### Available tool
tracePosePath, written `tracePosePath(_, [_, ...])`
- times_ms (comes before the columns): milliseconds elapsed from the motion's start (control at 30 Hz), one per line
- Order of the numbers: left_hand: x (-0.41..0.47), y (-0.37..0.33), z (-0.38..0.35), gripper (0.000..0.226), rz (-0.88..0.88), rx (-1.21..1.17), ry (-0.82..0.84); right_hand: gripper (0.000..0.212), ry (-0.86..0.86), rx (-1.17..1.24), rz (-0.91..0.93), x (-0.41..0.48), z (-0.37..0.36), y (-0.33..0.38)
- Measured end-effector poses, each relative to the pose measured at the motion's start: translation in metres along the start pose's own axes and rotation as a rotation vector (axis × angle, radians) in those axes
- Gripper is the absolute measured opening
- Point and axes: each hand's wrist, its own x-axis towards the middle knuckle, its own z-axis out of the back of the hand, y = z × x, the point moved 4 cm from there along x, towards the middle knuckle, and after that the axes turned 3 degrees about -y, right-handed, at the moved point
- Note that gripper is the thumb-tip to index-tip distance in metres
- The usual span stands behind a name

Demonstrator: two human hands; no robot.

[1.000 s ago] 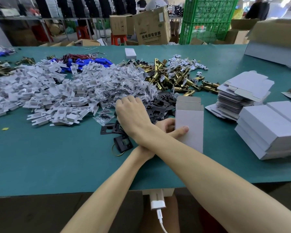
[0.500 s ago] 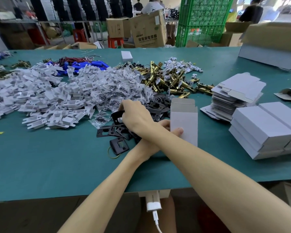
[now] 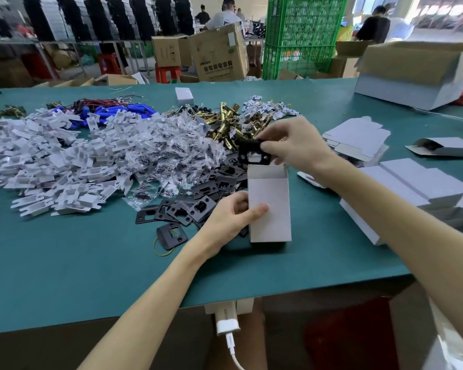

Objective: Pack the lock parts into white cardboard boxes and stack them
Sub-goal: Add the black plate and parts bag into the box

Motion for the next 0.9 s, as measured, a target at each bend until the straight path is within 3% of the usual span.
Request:
tracePosePath(267, [0.000,0.000,0.000,0.045,-0.006,-0.030,0.017,0.014,0.000,-0.065,0.069,-0.015,0.014,-0.027])
tracePosePath(600, [-0.002,-0.004,0.000,0.039,-0.001,-0.043,-0.016,0.021,0.213,-0.110,0.165,-0.022,0.004,-0.017])
tracePosePath(733, [-0.002,-0.004,-0.001,0.042,-0.006,-0.035,-0.013,0.033,0.336,-0.214,0.189,-0.030,0.002,-0.012])
tracePosePath(900, [-0.003,-0.005,-0.001,0.048,-0.029,-0.014,-0.021,0.038,0.354,-0.326,0.176,-0.038,-0.010,-0.007])
